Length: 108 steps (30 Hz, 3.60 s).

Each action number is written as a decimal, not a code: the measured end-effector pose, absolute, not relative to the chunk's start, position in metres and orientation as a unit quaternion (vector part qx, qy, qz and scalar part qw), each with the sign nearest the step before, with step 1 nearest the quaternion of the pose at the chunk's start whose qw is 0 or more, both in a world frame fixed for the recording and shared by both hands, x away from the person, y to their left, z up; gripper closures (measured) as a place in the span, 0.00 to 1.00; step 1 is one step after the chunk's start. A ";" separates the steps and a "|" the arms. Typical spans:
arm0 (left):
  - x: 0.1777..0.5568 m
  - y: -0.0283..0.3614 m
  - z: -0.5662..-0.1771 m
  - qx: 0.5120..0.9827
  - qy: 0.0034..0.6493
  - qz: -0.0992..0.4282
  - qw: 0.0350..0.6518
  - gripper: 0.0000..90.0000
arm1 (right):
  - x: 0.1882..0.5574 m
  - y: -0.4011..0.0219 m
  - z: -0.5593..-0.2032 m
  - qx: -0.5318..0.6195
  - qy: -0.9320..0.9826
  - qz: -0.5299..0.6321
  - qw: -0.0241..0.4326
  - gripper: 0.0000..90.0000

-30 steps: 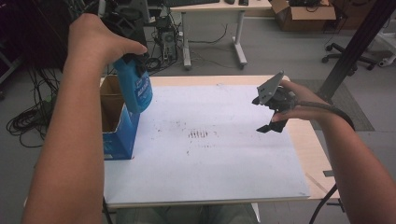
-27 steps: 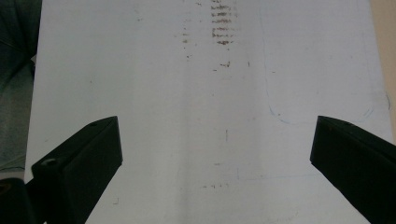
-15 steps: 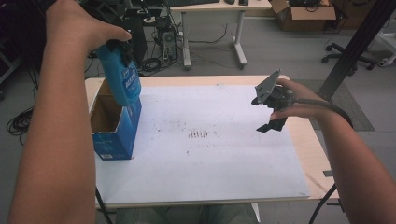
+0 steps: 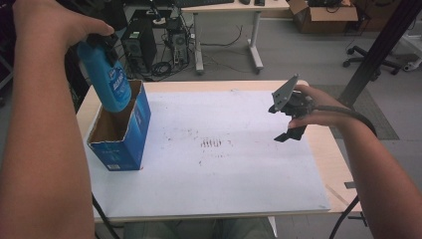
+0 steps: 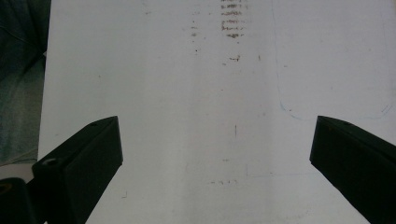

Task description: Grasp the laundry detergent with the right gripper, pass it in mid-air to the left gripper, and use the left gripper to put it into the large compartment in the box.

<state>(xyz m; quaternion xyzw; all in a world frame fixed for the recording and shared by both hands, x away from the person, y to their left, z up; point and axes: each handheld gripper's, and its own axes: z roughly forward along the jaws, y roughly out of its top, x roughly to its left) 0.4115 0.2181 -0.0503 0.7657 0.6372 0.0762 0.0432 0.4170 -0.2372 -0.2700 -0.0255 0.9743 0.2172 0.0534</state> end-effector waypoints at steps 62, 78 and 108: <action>0.419 0.267 -0.194 0.748 0.662 0.036 0.007 0.42 | 0.412 -0.228 -0.270 -0.036 0.973 0.220 0.057 0.03; 0.422 0.265 -0.227 0.750 0.661 0.038 0.001 0.42 | 0.410 -0.229 -0.271 -0.038 0.973 0.222 0.057 0.03; 0.429 0.264 -0.268 0.762 0.647 0.032 -0.006 0.42 | 0.408 -0.229 -0.275 -0.038 0.974 0.215 0.052 0.03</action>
